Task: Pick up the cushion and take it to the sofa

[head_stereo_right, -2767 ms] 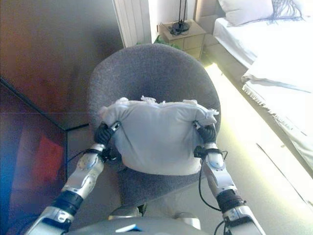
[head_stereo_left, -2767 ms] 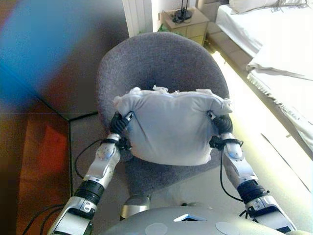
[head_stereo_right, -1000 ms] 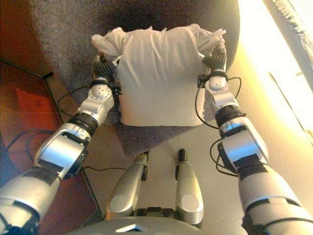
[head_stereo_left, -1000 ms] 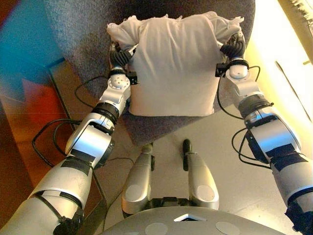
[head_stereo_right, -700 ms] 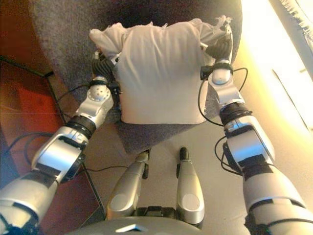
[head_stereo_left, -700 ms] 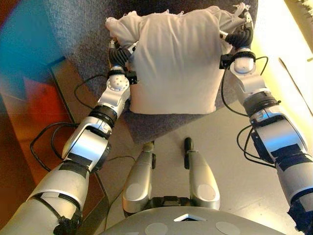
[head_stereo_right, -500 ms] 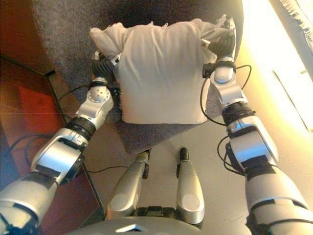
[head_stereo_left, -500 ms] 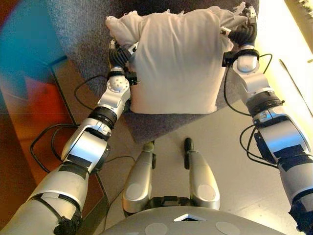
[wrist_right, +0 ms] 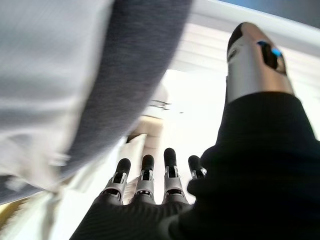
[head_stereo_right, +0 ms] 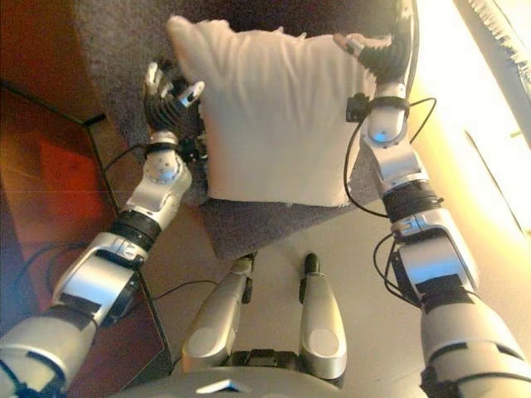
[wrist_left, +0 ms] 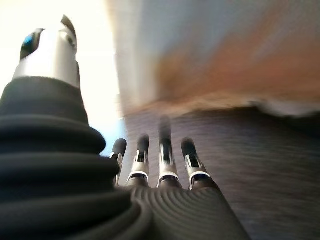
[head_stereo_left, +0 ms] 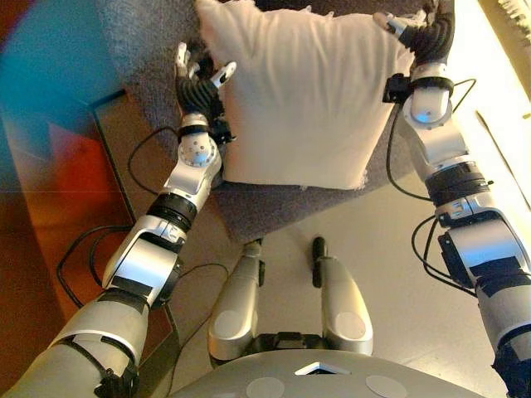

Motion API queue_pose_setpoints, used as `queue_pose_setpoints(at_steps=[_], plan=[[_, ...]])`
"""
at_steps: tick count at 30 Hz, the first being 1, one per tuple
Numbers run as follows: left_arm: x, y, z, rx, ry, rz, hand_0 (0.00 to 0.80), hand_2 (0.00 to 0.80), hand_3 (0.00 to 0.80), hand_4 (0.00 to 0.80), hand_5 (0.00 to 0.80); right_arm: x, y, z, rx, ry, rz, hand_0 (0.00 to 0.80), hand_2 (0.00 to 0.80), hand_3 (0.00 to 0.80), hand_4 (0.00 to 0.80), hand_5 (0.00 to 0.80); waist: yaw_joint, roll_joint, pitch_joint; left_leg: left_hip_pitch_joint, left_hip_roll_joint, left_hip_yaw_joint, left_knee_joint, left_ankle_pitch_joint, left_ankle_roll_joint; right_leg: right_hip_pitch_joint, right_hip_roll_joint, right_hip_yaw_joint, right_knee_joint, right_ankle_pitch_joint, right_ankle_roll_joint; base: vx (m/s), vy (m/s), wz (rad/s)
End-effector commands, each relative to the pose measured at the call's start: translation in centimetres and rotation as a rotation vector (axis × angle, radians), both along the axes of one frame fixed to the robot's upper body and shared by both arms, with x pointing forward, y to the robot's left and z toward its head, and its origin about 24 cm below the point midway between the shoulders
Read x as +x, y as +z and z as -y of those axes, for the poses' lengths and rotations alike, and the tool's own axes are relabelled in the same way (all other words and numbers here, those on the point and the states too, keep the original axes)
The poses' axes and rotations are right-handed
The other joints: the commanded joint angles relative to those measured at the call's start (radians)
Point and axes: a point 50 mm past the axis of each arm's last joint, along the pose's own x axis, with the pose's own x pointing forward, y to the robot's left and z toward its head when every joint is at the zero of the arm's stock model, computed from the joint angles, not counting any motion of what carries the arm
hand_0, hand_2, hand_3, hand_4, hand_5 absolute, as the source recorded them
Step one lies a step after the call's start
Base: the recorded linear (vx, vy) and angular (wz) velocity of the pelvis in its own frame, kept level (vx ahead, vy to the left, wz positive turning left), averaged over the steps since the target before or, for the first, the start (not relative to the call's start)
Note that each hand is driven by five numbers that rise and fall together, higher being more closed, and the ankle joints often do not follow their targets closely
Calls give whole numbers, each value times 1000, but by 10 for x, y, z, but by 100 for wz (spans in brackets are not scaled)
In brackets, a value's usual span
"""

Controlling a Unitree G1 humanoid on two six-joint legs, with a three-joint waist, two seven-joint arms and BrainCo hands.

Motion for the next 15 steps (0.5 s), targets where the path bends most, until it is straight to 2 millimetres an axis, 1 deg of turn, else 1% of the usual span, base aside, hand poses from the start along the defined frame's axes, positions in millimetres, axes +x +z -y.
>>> queue_pose_setpoints(at_steps=[1, 4, 7, 15], plan=[[-13, 46, -6, -11, 20, 265, 0, 0, 0, 0, 0, -18, 18, 0, 6, 14, 174, 0, 0, 0, 0, 0, 29, -43, -100, 73, -8, -4, 57, -201, 17, -2, -19, -5, 5, -17, 9, 106, -34, 9], [-21, 43, -9, -7, 0, 292, 0, 0, 0, 0, 0, -27, 22, -1, 13, 4, 222, 0, 0, 0, 0, 0, 40, -47, -116, 92, -12, -12, 52, -208, 19, 24, -21, -14, -4, -23, 10, 106, -40, 10], [-30, 34, -9, 11, -22, 284, 0, 0, 0, 0, 0, -36, 21, 2, 5, -3, 254, 0, 0, 0, 0, 0, 49, -53, -132, 110, -16, -18, 48, -211, 22, 52, -24, -27, -16, -28, 8, 87, -33, 9], [-52, -5, -32, 17, 3, 194, 0, 0, 0, 0, 0, -60, -7, 15, -8, -20, 246, 0, 0, 0, 0, 0, 68, -67, -178, 193, -11, -28, 26, -218, 27, 168, -24, -62, -77, -29, 1, 111, -39, 9]])
